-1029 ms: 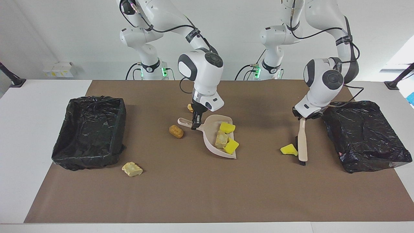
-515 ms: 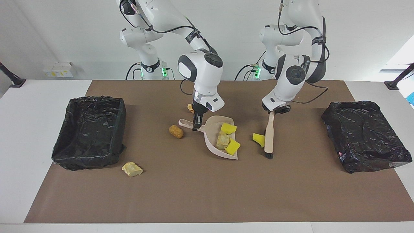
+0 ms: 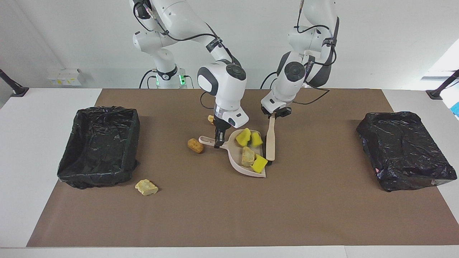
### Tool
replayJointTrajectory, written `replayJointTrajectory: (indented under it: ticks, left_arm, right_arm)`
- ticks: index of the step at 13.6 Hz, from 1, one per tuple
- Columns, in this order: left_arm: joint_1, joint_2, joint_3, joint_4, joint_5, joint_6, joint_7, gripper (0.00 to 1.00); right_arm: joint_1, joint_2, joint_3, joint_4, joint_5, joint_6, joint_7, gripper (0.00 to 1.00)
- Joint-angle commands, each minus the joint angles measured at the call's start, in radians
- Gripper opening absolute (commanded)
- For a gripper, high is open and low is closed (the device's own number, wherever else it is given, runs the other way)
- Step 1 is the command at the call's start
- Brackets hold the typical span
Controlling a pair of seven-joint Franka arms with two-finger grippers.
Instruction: Sweep and dump trash in bin
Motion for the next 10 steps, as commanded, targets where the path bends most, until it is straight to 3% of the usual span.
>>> replayJointTrajectory:
  ticks: [1,4,10]
  left_arm:
    - [-0.059,-0.025,0.016,-0.023,-0.034,0.056,-0.053,0.0]
    - [-0.108,-0.028,0.014,-0.01,-0.035,0.022,-0.143,0.0]
    - [-0.05,-0.07,0.02,0.026,0.022,-0.272,-0.215,0.0]
  right_arm:
    - [-0.003,0.041,0.012,0.0,-0.007,0.073,0.049,0.0]
    - [-0.009,0.048,0.013,0.003,-0.007,0.089,0.052,0.0]
    - [-0.03,0.031,0.013,0.006,0.033,0.087,0.044,0.0]
